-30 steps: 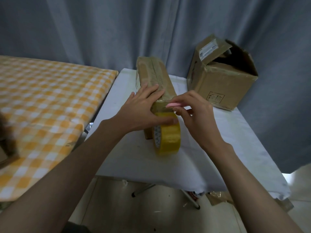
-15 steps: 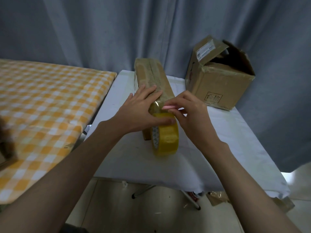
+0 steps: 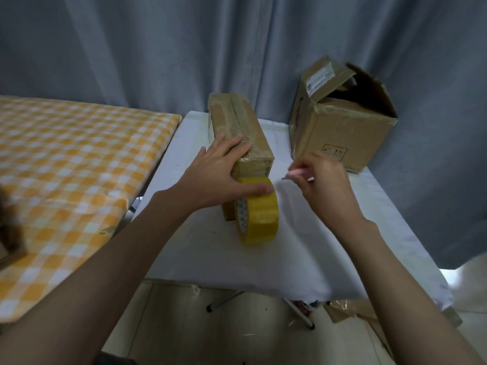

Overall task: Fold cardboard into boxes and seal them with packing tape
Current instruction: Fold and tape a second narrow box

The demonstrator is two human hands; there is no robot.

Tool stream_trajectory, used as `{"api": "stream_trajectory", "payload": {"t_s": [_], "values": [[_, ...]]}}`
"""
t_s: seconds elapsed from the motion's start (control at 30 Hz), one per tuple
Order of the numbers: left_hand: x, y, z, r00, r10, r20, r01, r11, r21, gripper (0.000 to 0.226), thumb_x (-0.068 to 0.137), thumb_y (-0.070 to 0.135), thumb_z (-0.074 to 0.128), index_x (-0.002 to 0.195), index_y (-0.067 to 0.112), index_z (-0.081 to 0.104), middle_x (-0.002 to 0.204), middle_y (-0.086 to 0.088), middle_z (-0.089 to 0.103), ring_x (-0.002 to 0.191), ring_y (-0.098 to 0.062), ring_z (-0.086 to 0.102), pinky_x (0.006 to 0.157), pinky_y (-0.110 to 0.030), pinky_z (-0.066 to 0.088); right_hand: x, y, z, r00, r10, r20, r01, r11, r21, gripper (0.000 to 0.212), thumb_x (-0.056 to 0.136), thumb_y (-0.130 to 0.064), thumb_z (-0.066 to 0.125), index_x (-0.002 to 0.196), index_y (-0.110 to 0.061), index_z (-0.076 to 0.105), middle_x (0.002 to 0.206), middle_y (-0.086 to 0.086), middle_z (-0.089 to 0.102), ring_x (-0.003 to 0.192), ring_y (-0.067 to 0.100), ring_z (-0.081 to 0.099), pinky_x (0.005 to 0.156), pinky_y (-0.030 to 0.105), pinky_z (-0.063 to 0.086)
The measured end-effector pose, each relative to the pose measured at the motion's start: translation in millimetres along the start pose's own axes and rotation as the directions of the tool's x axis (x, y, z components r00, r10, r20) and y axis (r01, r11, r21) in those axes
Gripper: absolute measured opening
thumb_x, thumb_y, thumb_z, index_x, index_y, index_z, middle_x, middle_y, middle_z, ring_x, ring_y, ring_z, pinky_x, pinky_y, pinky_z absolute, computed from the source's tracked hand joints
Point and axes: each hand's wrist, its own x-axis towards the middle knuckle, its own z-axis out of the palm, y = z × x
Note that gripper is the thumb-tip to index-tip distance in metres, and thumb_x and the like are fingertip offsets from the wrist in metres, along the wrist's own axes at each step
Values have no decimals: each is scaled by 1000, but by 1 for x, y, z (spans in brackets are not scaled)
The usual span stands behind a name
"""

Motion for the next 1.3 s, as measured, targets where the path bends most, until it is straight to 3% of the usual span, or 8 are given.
{"api": "stream_trajectory", "payload": {"t_s": [0.17,0.33,0.47,0.63,0.8,0.97,1.2,1.3], "values": [[1,1,0,1000,-3,0,3,1000,-8,117,58,95,43,156,37,17,164,19,4,151,-9,-6,122,-48,0,-15,24,10,911,366,191,-352,930,-103,17,90,-23,72,86,-16,57,89,0,62,82,23,58,60,33,39],[1,1,0,1000,-7,4,7,1000,-2,117,58,94,43,157,37,16,164,18,4,151,-9,-6,122,-48,0,-13,13,12,883,380,276,-389,921,-25,6,89,-20,69,90,-15,69,93,7,68,88,24,64,70,31,46],[1,1,0,1000,-10,1,10,1000,17,122,53,99,37,157,38,15,164,18,3,151,-9,-5,121,-47,0,-6,-27,9,805,415,425,-594,569,569,22,91,-36,67,93,-18,78,86,5,72,72,15,67,64,26,56],[1,0,0,1000,2,-1,-2,1000,29,120,56,99,35,156,38,13,164,18,2,151,-9,-7,121,-46,-3,0,-47,13,649,378,660,-759,383,526,28,85,-42,72,102,-21,75,98,10,75,85,20,69,75,37,46],[0,1,-2,1000,26,-1,-25,997,68,119,56,100,27,156,37,16,164,16,6,152,-11,-2,123,-48,1,3,-58,13,582,384,717,-811,209,546,14,86,-26,73,99,-20,74,81,4,68,70,16,62,38,19,41],[8,3,-14,988,65,-140,-47,991,126,66,95,67,12,142,36,46,146,4,42,134,-24,35,110,-48,30,-2,-59,11,529,421,736,-830,76,553,8,84,-22,75,89,-21,69,92,5,63,74,18,57,34,17,41],[24,-7,-12,964,164,-210,-118,969,215,47,93,64,40,120,31,59,118,5,48,103,-18,34,88,-36,30,-10,-52,9,579,355,734,-804,96,587,10,85,-18,75,95,-16,74,92,7,69,87,22,64,81,35,54],[24,-13,-5,938,241,-249,-197,962,190,47,88,56,59,121,23,60,119,0,48,106,-20,37,91,-35,33,-17,-44,5,619,343,706,-772,105,626,7,85,-17,74,92,-16,76,81,1,70,80,17,63,74,30,52]]}}
